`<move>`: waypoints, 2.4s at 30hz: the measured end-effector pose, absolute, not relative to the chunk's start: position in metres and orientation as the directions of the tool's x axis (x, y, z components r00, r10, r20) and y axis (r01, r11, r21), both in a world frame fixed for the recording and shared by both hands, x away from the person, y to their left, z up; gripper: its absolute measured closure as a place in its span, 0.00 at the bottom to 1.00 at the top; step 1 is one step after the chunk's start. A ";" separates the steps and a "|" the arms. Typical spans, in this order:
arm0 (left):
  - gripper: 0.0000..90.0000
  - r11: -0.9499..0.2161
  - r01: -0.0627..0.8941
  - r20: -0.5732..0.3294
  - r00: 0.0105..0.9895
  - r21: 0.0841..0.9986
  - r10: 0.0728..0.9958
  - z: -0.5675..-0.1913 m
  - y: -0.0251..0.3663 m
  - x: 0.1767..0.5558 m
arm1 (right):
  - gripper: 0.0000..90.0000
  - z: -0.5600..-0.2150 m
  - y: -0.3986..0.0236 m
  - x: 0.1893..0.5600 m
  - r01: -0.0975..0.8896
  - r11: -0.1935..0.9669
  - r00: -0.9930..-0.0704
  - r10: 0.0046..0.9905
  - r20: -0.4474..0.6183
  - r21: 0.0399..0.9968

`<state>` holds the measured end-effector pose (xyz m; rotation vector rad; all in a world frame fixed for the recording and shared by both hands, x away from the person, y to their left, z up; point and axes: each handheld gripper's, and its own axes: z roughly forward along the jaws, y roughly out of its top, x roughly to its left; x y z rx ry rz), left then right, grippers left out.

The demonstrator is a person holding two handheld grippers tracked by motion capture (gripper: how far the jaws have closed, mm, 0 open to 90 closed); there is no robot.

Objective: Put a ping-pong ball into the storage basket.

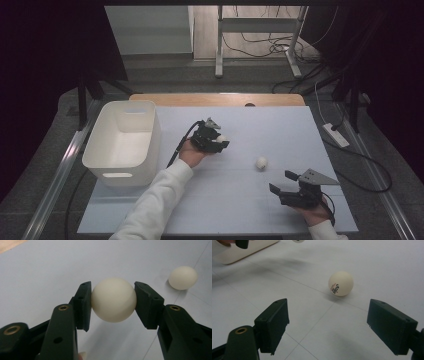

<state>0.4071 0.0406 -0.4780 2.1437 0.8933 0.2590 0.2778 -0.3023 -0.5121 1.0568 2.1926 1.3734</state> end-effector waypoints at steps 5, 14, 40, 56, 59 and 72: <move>0.57 -0.436 0.505 -0.107 0.735 0.745 0.669 -0.474 0.044 0.402 | 0.20 -0.512 -0.302 0.278 0.409 0.256 -0.663 0.743 0.093 0.876; 0.57 -0.430 0.501 -0.109 0.737 0.751 0.667 -0.472 0.046 0.398 | 0.20 -0.512 -0.301 0.278 0.410 0.258 -0.663 0.743 0.092 0.875; 0.57 -0.372 0.484 -0.124 0.724 0.792 0.678 -0.464 0.065 0.383 | 0.20 -0.512 -0.301 0.278 0.409 0.259 -0.662 0.744 0.089 0.875; 0.57 -0.358 0.450 -0.113 0.736 0.818 0.667 -0.454 0.074 0.369 | 0.20 -0.513 -0.301 0.278 0.407 0.262 -0.663 0.744 0.086 0.875; 0.57 -0.352 0.446 -0.115 0.738 0.823 0.665 -0.452 0.076 0.367 | 0.20 -0.512 -0.301 0.278 0.407 0.262 -0.663 0.744 0.086 0.875; 0.57 -0.337 0.441 -0.122 0.737 0.831 0.665 -0.451 0.082 0.361 | 0.20 -0.512 -0.301 0.277 0.400 0.264 -0.662 0.745 0.077 0.878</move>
